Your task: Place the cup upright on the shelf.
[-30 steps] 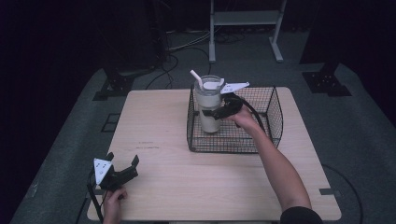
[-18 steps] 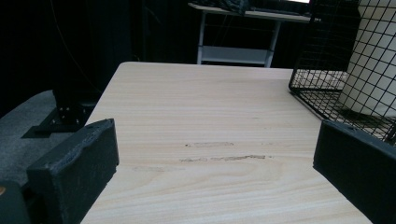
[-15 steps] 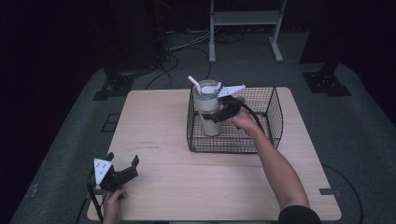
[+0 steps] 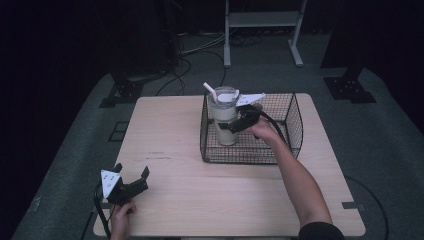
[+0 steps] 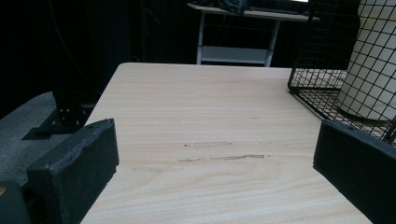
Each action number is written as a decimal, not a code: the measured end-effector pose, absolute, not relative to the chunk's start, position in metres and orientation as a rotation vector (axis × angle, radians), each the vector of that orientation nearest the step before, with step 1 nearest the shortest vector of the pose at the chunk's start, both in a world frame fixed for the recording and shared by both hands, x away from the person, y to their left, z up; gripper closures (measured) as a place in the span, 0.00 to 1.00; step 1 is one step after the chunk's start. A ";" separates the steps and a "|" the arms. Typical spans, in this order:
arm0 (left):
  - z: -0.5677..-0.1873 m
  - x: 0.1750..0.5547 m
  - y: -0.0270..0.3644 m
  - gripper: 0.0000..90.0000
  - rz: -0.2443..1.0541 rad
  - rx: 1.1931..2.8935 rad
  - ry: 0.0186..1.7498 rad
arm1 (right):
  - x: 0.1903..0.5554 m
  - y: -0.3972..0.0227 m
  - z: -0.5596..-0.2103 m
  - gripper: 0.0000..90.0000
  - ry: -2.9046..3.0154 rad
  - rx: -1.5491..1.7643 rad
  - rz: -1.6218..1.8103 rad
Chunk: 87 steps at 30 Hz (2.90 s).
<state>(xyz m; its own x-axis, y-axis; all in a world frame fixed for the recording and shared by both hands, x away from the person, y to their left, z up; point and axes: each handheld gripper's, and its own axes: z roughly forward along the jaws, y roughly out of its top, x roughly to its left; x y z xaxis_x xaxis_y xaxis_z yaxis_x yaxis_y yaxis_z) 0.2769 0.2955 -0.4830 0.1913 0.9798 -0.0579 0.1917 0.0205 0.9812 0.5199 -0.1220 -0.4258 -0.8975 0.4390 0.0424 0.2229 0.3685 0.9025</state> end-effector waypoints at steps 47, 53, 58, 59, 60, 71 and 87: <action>-0.483 0.277 0.293 0.00 0.951 1.413 1.212 | 0.508 -0.147 -0.426 0.08 2.440 0.579 1.509; -0.483 0.277 0.293 0.00 0.951 1.414 1.208 | 0.507 -0.149 -0.424 0.08 2.444 0.576 1.496; -0.483 0.277 0.293 0.00 0.949 1.414 1.207 | 0.506 -0.150 -0.424 0.09 2.440 0.581 1.495; -0.483 0.277 0.293 0.00 0.950 1.414 1.207 | 0.506 -0.150 -0.423 0.09 2.442 0.580 1.491; -0.483 0.277 0.293 0.00 0.950 1.415 1.206 | 0.506 -0.150 -0.423 0.09 2.444 0.581 1.490; -0.483 0.277 0.293 0.00 0.952 1.421 1.205 | 0.502 -0.161 -0.418 0.09 2.425 0.587 1.496; -0.483 0.277 0.292 0.00 0.954 1.425 1.203 | 0.491 -0.181 -0.410 0.09 2.380 0.656 1.476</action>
<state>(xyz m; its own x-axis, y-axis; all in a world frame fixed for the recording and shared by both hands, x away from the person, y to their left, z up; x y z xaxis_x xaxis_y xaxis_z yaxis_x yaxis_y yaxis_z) 0.2766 0.2920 -0.4830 0.1942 0.9804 -0.0328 0.1917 -0.0052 0.9814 0.4908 -0.1815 -0.4101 -0.8627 0.5055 0.0126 0.2360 0.3804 0.8942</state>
